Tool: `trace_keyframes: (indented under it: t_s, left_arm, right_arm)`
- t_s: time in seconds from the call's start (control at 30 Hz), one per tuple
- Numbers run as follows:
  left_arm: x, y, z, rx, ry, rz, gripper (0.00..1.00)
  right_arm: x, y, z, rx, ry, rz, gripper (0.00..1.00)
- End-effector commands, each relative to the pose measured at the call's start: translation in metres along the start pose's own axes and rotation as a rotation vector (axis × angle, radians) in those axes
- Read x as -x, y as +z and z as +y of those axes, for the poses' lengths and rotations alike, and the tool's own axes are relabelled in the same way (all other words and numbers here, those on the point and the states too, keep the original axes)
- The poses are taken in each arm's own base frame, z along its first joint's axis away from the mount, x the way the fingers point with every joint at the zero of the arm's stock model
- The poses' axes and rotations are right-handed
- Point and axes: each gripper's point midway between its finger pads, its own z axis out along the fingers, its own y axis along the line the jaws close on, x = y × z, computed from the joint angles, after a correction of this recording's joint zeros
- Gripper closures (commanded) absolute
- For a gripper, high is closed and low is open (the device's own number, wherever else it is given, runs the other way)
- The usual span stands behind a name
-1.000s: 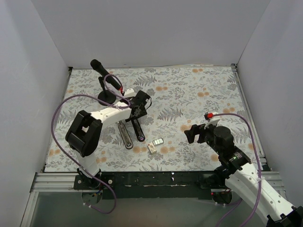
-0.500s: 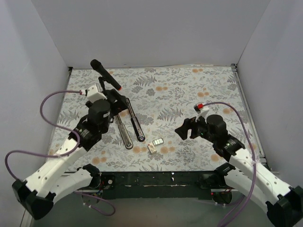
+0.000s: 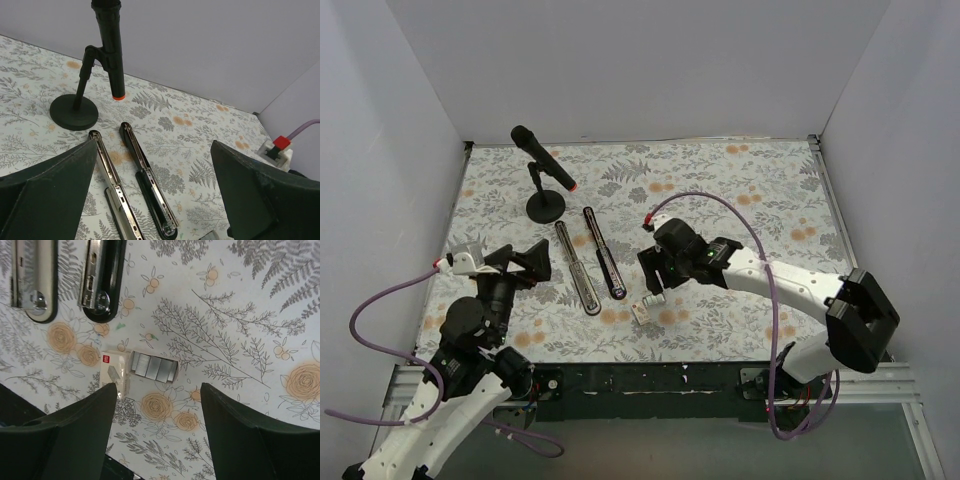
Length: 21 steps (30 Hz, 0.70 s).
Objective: Load the staples into the stapler
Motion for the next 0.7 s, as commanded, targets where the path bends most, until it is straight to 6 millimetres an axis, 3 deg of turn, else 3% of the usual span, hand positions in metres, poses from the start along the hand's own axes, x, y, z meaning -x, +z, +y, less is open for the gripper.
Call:
trace_keyframes:
  t_s: [0.0,0.2,0.33,0.43,0.67]
  left_arm:
    - [-0.007,-0.002,0.007,0.003,0.059,0.008,0.02]
    - [-0.007,0.001,0.013,0.036,0.096,0.006,0.02]
    - [-0.010,0.002,0.016,0.056,0.105,0.015,0.02]
    - [-0.009,0.001,0.021,0.081,0.111,0.007,0.02]
    - [-0.014,0.005,0.022,0.088,0.129,0.022,0.02]
  right_arm:
    - [-0.015,0.013,0.000,-0.068,0.024,0.094,0.26]
    - [-0.025,0.035,0.006,-0.075,0.034,0.145,0.40]
    - [-0.027,0.044,0.004,-0.093,0.034,0.152,0.58]
    - [-0.029,0.049,0.002,-0.100,0.031,0.157,0.66]
    - [-0.036,0.056,0.001,-0.104,0.031,0.174,0.73]
